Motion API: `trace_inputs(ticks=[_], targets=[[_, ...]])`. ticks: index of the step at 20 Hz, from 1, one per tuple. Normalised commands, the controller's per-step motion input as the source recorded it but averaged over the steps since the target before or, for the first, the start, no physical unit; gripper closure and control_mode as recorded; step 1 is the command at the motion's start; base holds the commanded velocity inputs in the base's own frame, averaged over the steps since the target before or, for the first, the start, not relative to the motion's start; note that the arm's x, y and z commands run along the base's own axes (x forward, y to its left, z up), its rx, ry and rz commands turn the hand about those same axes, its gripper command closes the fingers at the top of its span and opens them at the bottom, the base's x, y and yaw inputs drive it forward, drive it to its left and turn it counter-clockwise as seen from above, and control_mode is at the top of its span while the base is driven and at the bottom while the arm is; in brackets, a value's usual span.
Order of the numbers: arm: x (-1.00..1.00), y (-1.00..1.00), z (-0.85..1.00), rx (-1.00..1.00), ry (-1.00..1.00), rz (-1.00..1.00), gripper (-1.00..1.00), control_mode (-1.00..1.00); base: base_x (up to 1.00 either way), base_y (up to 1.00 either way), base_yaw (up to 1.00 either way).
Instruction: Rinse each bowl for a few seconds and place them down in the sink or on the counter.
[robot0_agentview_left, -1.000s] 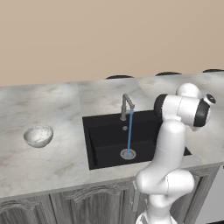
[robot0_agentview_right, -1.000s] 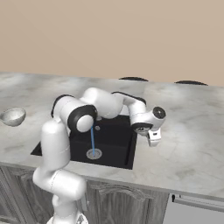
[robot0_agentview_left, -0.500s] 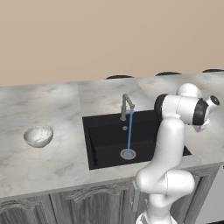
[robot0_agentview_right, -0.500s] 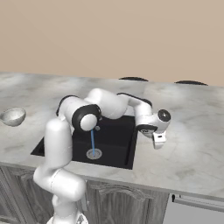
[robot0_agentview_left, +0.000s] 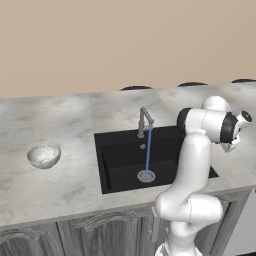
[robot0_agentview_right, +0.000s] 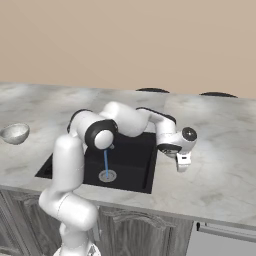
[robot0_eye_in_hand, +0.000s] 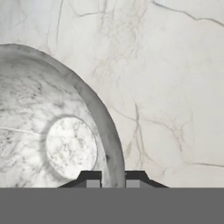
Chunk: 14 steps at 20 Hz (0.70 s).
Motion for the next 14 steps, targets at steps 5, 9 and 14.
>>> trace_inputs(ticks=[5, 9, 14], targets=[[0.04, -0.06, -0.20, 0.00, 0.00, -0.02, 1.00, -1.00, 0.00, 0.00, 0.00], [0.05, -0.02, -0.08, 0.00, 0.00, -0.03, -1.00, -1.00, 0.00, 0.00, 0.00], [0.01, -0.05, 0.16, 0.01, -0.05, -0.02, -1.00, -1.00, 0.00, 0.00, 0.00]])
